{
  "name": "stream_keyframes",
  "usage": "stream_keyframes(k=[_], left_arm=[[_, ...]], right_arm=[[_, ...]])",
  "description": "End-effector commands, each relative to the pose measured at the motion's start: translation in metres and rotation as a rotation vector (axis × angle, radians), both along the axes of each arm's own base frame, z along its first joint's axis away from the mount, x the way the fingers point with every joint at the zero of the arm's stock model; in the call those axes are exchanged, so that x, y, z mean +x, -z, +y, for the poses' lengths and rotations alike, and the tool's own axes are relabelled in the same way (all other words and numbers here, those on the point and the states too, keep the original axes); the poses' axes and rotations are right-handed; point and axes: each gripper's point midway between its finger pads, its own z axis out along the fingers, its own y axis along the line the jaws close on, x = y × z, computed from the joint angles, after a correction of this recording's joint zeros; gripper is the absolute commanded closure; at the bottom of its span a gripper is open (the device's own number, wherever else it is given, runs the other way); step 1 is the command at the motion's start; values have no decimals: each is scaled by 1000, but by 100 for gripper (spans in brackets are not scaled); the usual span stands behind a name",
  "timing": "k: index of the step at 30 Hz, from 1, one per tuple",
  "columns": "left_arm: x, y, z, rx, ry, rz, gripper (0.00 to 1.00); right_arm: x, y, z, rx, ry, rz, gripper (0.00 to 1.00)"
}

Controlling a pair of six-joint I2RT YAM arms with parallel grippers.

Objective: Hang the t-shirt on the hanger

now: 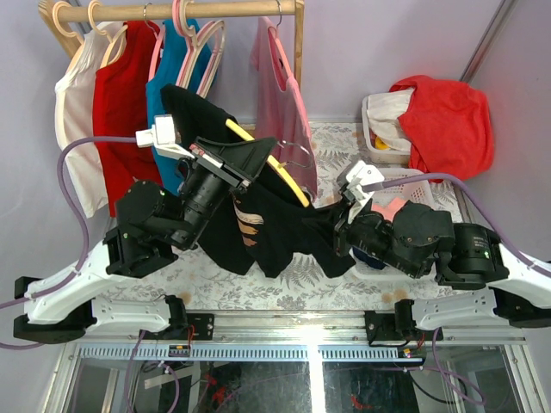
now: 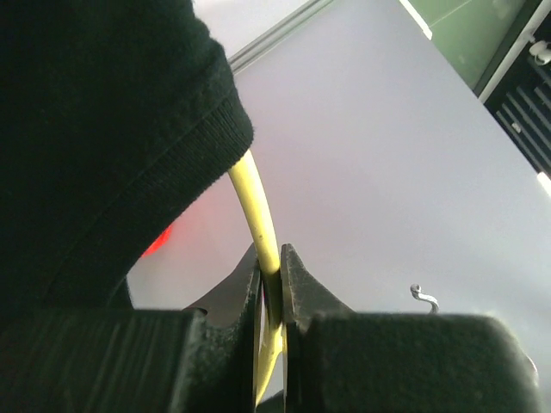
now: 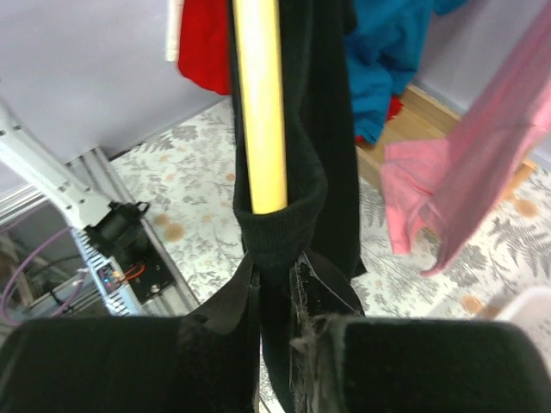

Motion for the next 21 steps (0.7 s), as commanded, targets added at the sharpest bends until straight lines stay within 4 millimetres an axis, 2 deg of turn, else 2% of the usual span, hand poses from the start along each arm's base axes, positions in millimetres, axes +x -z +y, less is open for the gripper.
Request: stream_keyframes(k=[1, 5, 13, 18, 21], left_arm=[[3, -36, 44, -138, -113, -45, 100], [13, -39, 54, -109, -206, -45, 97], [15, -76, 58, -109, -248, -109, 100], [14, -92, 53, -94, -236, -137, 95], [14, -91, 48, -51, -231, -145, 89]], right_arm=[[-3, -42, -5, 83, -25, -36, 100], [-10, -67, -6, 89, -74, -42, 100], [-7, -130, -24, 197, -60, -108, 100], [-7, -146, -24, 244, -64, -144, 100], [-6, -151, -34, 282, -51, -154, 100]])
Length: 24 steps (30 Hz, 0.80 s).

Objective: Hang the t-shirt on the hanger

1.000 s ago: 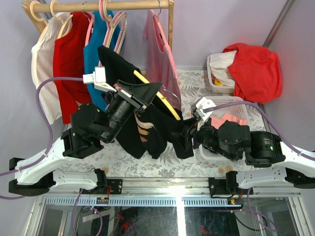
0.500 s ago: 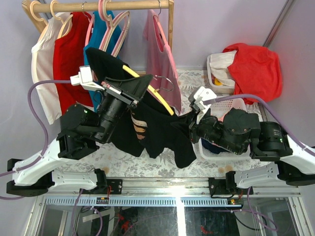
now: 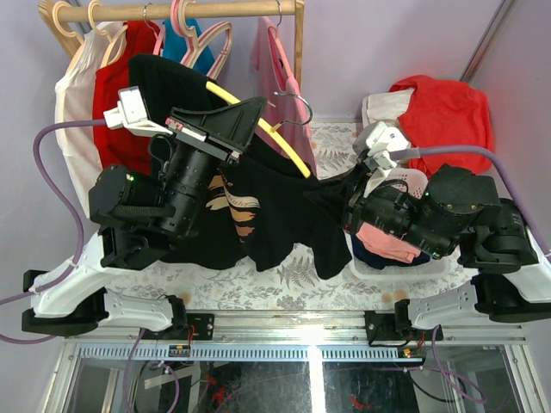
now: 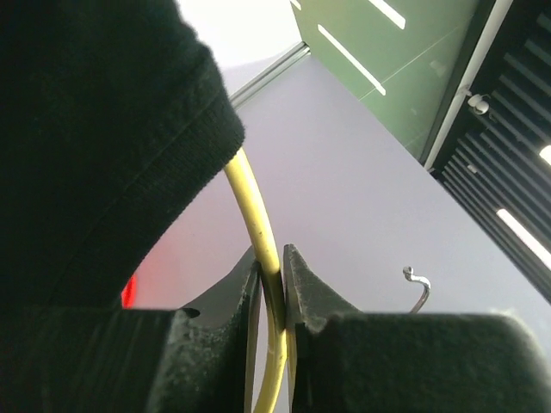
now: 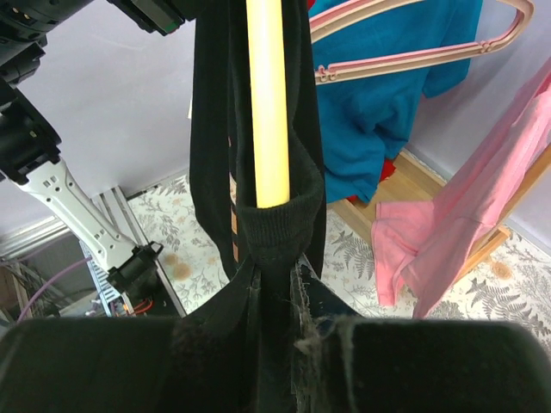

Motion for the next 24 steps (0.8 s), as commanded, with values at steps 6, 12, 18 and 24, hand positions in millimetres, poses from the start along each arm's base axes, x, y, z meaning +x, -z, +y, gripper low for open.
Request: stream_keyframes(k=[6, 12, 18, 24], left_arm=[[6, 2, 7, 192, -83, -55, 76], [9, 19, -15, 248, -53, -67, 72], [14, 34, -18, 283, -73, -46, 67], [1, 56, -29, 421, 29, -54, 44]], right_arm=[[3, -68, -80, 301, 66, -48, 100], [5, -57, -89, 285, 87, -39, 100], [12, -36, -88, 263, 131, -35, 100], [18, -17, -91, 253, 179, -16, 100]])
